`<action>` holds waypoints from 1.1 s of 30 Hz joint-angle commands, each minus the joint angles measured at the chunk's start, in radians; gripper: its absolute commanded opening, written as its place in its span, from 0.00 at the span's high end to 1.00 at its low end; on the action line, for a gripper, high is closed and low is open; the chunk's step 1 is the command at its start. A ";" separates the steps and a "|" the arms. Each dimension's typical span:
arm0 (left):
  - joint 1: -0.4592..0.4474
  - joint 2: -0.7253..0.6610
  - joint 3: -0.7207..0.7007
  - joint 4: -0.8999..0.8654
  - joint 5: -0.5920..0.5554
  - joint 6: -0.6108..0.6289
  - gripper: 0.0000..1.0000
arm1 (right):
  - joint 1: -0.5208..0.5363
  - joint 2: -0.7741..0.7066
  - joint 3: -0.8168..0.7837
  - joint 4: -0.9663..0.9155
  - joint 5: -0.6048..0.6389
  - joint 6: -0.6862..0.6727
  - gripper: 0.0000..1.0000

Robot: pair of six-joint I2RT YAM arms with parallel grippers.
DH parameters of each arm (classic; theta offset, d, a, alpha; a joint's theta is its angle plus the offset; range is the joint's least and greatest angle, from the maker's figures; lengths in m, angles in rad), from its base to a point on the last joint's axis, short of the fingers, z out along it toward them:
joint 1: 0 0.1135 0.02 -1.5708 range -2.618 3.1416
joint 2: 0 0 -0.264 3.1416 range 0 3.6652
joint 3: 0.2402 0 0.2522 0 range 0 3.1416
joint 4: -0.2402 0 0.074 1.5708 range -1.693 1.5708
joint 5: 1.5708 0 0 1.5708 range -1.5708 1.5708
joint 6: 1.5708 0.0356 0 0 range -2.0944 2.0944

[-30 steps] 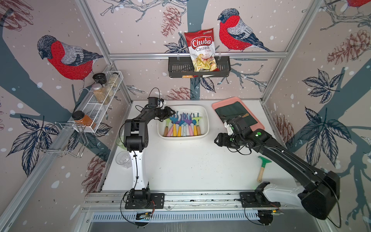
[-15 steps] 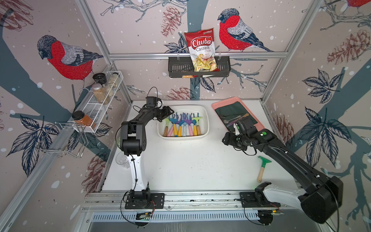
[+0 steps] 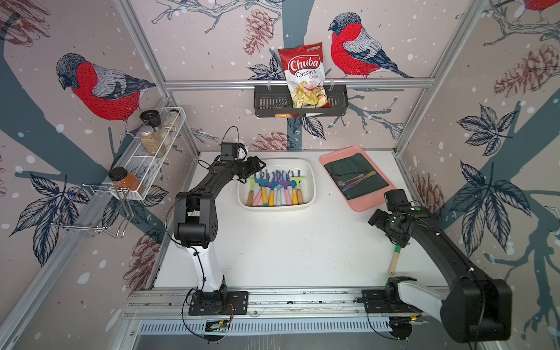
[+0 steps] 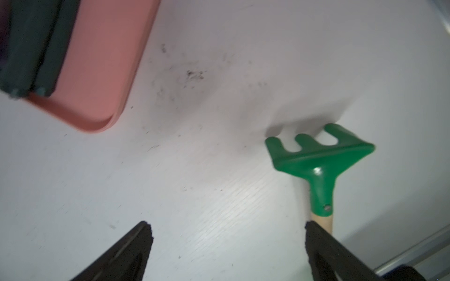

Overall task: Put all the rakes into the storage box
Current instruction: Pick up the rake at the center of the board.

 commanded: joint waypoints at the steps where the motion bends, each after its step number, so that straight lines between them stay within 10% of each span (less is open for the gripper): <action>1: -0.027 -0.013 0.006 -0.028 0.022 -0.007 0.30 | -0.063 -0.003 -0.020 0.006 0.093 0.051 0.00; 10: -0.071 -0.012 0.062 -0.104 0.030 -0.008 0.31 | -0.167 -0.149 -0.109 0.061 0.074 0.100 0.00; 33: -0.097 -0.132 -0.136 -0.013 0.038 -0.041 0.31 | -0.141 0.042 -0.170 0.139 -0.073 0.015 0.01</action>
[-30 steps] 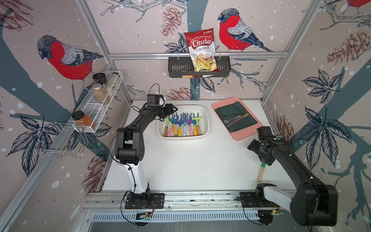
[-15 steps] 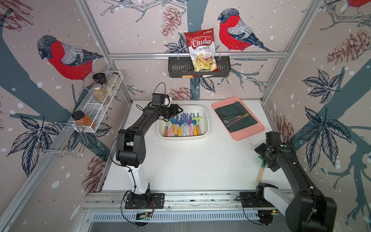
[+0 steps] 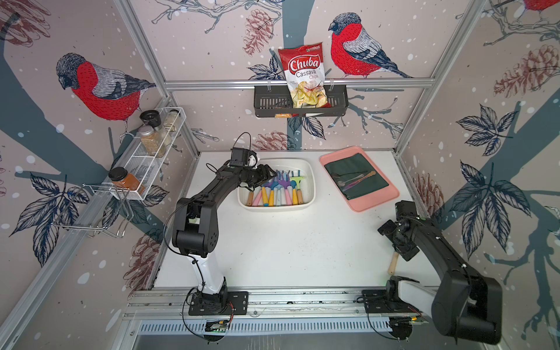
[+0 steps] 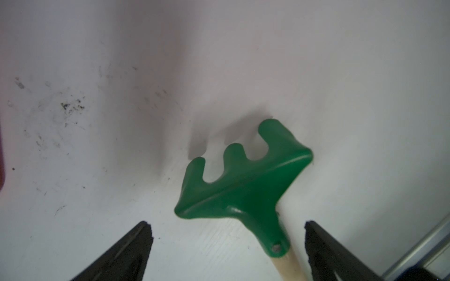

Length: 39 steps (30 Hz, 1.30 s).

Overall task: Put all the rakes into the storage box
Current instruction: Pick up the rake at the center of the board.

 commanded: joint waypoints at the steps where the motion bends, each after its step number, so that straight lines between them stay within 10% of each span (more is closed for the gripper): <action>1: -0.001 -0.030 -0.023 0.052 0.004 -0.003 0.31 | 0.023 0.028 -0.008 0.025 -0.033 -0.018 0.01; 23: -0.009 -0.167 -0.177 0.123 0.026 0.003 0.32 | 0.237 0.091 -0.090 0.039 -0.116 0.100 0.11; 39: -0.010 -0.222 -0.213 0.148 0.089 -0.026 0.36 | 0.354 -0.010 -0.184 0.091 -0.205 0.183 0.66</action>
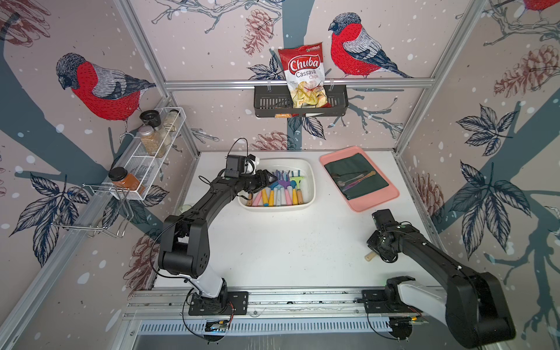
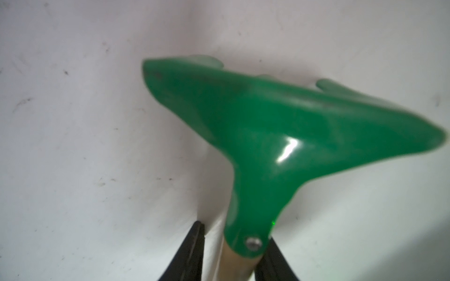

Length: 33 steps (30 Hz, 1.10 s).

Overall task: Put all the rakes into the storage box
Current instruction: Pick up the rake at the center of the board.

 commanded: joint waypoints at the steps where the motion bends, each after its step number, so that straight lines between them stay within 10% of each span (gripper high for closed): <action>1: -0.001 -0.031 -0.009 0.025 0.016 0.000 0.36 | 0.039 0.018 -0.040 0.018 -0.207 0.053 0.66; 20: -0.105 -0.156 -0.060 0.147 0.083 -0.168 0.35 | 0.292 -0.149 0.277 -0.010 -0.239 -0.046 0.91; 33: -0.205 -0.147 -0.034 0.204 0.004 -0.220 0.35 | 0.539 0.253 0.707 0.109 -0.336 -0.208 0.90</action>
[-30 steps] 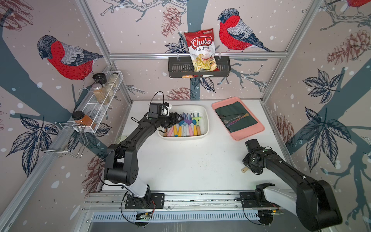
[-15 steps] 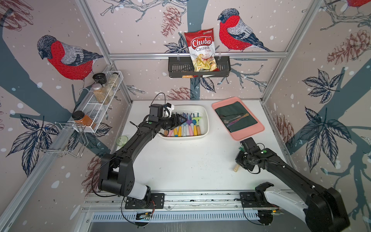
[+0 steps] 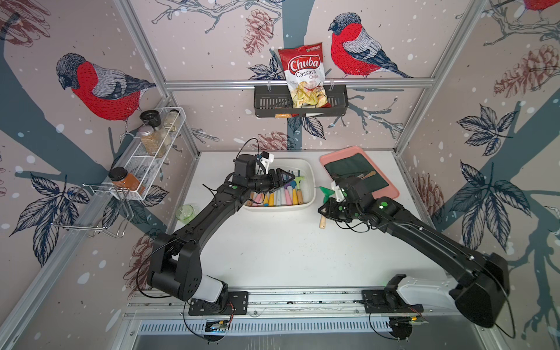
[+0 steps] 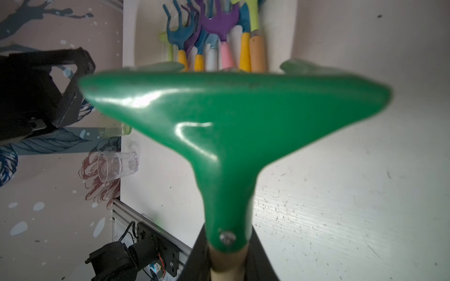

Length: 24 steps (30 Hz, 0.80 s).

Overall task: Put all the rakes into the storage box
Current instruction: Pick up the rake at the center of the board.

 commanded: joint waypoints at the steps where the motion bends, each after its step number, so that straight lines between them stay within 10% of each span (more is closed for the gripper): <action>1: -0.022 0.006 0.011 0.032 -0.031 0.011 0.35 | 0.031 0.091 0.086 -0.017 0.011 -0.060 0.90; 13: -0.074 0.024 0.011 0.023 -0.072 0.018 0.36 | 0.086 0.306 0.323 -0.098 0.058 -0.079 0.90; 24: -0.078 0.049 0.014 0.041 -0.079 0.010 0.63 | 0.110 0.329 0.351 -0.111 0.070 -0.081 0.90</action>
